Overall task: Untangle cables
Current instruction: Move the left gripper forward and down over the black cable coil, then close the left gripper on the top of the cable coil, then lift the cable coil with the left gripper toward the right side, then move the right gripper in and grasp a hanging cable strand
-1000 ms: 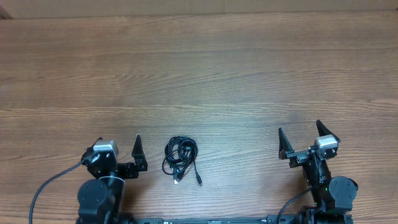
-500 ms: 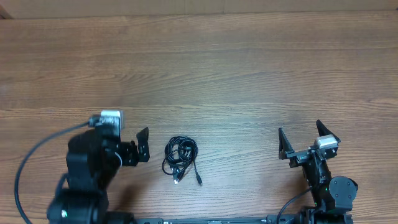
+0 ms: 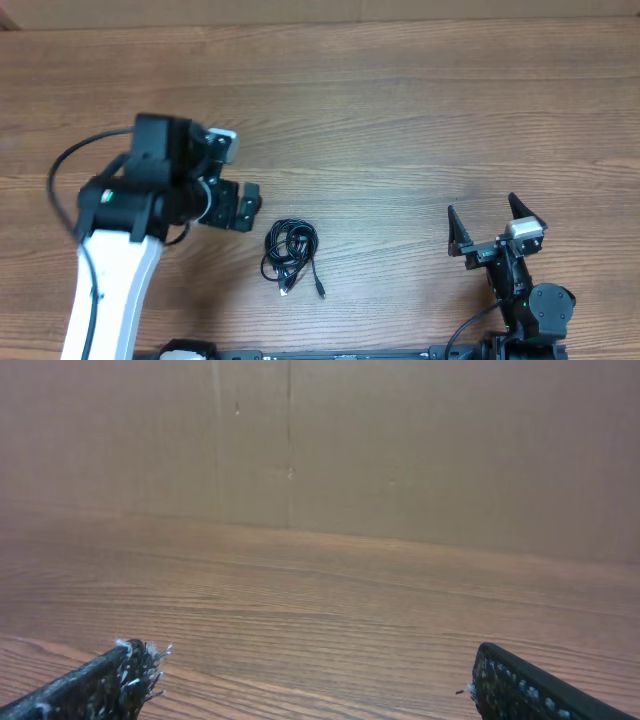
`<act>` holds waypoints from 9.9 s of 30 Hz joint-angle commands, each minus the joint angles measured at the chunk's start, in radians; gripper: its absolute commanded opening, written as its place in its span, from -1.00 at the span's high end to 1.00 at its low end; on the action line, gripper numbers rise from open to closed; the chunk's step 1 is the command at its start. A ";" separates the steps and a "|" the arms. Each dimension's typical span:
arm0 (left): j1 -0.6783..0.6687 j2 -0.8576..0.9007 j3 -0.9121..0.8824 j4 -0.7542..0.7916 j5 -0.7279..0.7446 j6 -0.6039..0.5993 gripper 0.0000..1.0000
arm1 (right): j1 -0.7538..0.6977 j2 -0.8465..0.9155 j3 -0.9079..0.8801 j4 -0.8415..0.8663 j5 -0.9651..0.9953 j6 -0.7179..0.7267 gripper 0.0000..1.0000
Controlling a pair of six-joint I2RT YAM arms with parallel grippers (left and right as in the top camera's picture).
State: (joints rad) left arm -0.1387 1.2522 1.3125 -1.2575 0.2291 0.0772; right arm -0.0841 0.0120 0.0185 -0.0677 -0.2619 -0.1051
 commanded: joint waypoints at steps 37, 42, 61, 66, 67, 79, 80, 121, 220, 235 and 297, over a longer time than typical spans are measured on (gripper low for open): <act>-0.177 0.454 -0.336 0.345 -0.185 -0.320 -0.99 | 0.006 -0.009 -0.011 0.006 0.002 -0.001 -1.00; -0.177 0.454 -0.399 0.376 -0.181 -0.329 -0.99 | 0.006 -0.009 -0.011 0.006 0.002 -0.001 -1.00; -0.178 0.455 -0.445 0.568 -0.154 -0.333 -0.99 | 0.006 -0.009 -0.011 0.006 0.002 -0.001 -1.00; -0.178 0.455 -0.455 0.599 -0.151 -0.333 -0.98 | 0.006 -0.009 -0.011 0.006 0.002 -0.001 -1.00; -0.178 0.455 -0.454 0.605 -0.151 -0.333 -0.99 | 0.006 -0.009 -0.011 0.006 0.002 -0.001 -1.00; -0.178 0.455 -0.475 0.615 -0.151 -0.310 -0.99 | 0.006 -0.009 -0.011 0.006 0.002 -0.001 -1.00; -0.178 0.456 -0.480 0.615 -0.150 -0.310 -1.00 | 0.006 -0.009 -0.011 0.006 0.002 -0.001 -1.00; -0.176 0.457 -0.558 0.613 -0.074 0.056 -0.99 | 0.006 -0.009 -0.011 0.006 0.002 -0.001 -1.00; -0.485 0.309 0.150 0.579 0.486 0.568 0.92 | 0.006 0.562 0.964 -0.926 -0.589 0.413 -0.50; -0.581 0.309 0.150 0.735 0.453 0.421 0.92 | 0.006 0.562 0.964 -0.900 -0.531 0.413 -0.34; -0.661 0.309 0.150 0.687 0.818 0.417 0.92 | 0.006 0.619 0.963 -0.745 -0.408 0.385 0.93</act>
State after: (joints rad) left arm -0.6987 1.5860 1.4475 -0.5564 0.8742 0.4263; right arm -0.0757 0.5755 0.9642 -0.8440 -0.7269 0.2939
